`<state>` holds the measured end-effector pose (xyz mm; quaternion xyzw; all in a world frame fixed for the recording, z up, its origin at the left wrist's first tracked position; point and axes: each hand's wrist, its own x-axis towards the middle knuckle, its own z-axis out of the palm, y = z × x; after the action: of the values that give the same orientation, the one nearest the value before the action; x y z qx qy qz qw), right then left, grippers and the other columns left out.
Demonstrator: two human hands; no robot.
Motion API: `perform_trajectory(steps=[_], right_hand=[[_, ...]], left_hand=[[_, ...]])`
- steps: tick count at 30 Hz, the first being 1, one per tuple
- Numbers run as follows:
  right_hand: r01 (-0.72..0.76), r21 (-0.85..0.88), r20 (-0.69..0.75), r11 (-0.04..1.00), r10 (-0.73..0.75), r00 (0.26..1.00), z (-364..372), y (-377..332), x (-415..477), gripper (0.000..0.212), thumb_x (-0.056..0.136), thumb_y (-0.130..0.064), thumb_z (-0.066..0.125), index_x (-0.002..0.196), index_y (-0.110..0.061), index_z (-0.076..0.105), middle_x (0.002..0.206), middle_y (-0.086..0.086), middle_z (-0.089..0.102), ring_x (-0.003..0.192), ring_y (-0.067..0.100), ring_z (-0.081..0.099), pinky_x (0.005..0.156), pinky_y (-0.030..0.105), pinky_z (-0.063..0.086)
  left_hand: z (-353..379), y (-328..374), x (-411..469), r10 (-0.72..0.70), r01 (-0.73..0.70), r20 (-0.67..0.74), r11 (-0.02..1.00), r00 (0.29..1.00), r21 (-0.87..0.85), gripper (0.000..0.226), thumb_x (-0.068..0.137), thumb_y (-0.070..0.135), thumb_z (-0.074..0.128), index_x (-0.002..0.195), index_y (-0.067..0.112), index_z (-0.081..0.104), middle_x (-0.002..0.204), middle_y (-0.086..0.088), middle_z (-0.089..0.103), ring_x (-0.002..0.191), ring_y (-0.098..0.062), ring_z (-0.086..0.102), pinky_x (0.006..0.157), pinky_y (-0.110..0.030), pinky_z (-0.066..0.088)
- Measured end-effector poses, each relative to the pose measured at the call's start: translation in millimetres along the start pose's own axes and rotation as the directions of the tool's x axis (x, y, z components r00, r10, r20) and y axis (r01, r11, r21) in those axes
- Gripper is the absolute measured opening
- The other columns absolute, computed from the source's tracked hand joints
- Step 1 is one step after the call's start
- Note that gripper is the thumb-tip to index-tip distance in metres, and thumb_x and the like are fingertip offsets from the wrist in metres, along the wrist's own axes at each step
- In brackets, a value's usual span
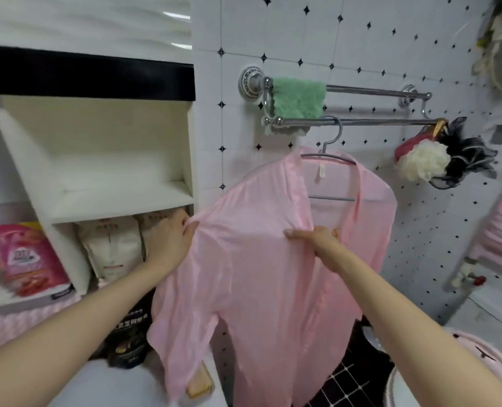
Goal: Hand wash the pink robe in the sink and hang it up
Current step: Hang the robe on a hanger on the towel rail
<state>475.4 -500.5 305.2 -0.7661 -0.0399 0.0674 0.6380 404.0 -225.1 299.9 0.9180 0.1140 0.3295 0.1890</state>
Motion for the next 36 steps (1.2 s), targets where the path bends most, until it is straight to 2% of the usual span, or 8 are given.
perform_trajectory(steps=[6,9,12,17,21,25,28,36], right_hand=[[-0.055,0.020,0.363,0.998,0.044,0.931,-7,-2,0,0.017,0.083,-0.021,0.069,0.094,-0.008,0.066,0.072,0.001,0.063,0.062,0.010,0.059,0.057,0.023,0.049],[-0.011,-0.080,0.128,0.997,0.021,0.992,-7,-1,5,0.029,0.087,-0.025,0.067,0.106,-0.002,0.063,0.072,0.004,0.057,0.065,0.012,0.054,0.073,0.036,0.053],[-0.061,-0.016,0.370,0.998,0.063,0.927,-4,2,6,0.043,0.085,-0.036,0.064,0.115,-0.005,0.064,0.097,0.004,0.072,0.088,0.017,0.068,0.088,0.034,0.053],[-0.017,-0.052,0.067,0.999,0.021,0.998,4,16,23,0.027,0.075,-0.024,0.080,0.091,-0.008,0.067,0.075,0.002,0.066,0.071,0.019,0.061,0.061,0.022,0.047],[-0.059,0.037,0.291,0.998,0.046,0.956,2,21,28,0.034,0.088,-0.019,0.065,0.116,0.000,0.062,0.095,0.010,0.072,0.081,0.021,0.069,0.074,0.031,0.055],[-0.024,0.083,0.130,0.996,0.013,0.991,4,17,30,0.044,0.085,-0.031,0.069,0.115,0.001,0.062,0.087,0.009,0.068,0.077,0.025,0.064,0.074,0.035,0.051],[-0.066,-0.124,0.458,0.990,0.116,0.881,2,12,23,0.072,0.059,-0.041,0.085,0.117,-0.006,0.062,0.107,0.006,0.071,0.099,0.022,0.067,0.090,0.037,0.053],[-0.058,-0.179,0.354,0.982,0.120,0.928,14,11,34,0.048,0.078,-0.013,0.076,0.121,-0.003,0.057,0.106,0.007,0.068,0.090,0.021,0.065,0.077,0.032,0.052]], left_hand=[[-15,-4,16,-0.111,0.159,0.193,0.953,0.975,-0.258,0.022,0.092,0.031,0.058,0.090,0.010,0.055,0.084,-0.008,0.062,0.090,-0.028,0.058,0.068,-0.030,0.035],[-29,-6,16,-0.077,0.196,0.355,0.930,0.932,-0.312,0.023,0.079,0.027,0.074,0.082,0.012,0.057,0.069,-0.003,0.059,0.068,-0.018,0.053,0.059,-0.025,0.035],[-39,-13,7,-0.054,0.162,0.517,0.973,0.854,-0.165,0.025,0.076,0.018,0.077,0.086,0.014,0.055,0.066,0.005,0.049,0.064,-0.012,0.046,0.051,-0.021,0.032],[-42,-23,-6,-0.090,0.081,0.502,0.996,0.860,0.040,0.030,0.075,0.023,0.076,0.093,0.019,0.051,0.079,0.006,0.053,0.078,-0.016,0.051,0.059,-0.025,0.037],[-42,-33,-15,-0.086,-0.066,0.480,0.955,0.873,0.291,0.014,0.083,0.026,0.064,0.082,0.021,0.050,0.078,0.006,0.053,0.074,-0.016,0.050,0.054,-0.026,0.032],[-47,-46,-10,-0.076,0.084,0.478,0.996,0.875,0.004,0.024,0.087,0.024,0.063,0.068,0.024,0.050,0.064,0.008,0.051,0.066,-0.015,0.049,0.054,-0.025,0.031],[-59,-45,-12,-0.064,0.240,0.566,0.940,0.822,-0.242,0.015,0.086,0.020,0.066,0.076,0.011,0.061,0.059,0.004,0.049,0.056,-0.009,0.044,0.050,-0.013,0.037],[-73,-55,-18,-0.099,0.092,0.760,0.994,0.642,0.053,0.006,0.086,0.024,0.066,0.082,0.021,0.067,0.070,0.008,0.058,0.058,-0.006,0.050,0.058,-0.017,0.037]])
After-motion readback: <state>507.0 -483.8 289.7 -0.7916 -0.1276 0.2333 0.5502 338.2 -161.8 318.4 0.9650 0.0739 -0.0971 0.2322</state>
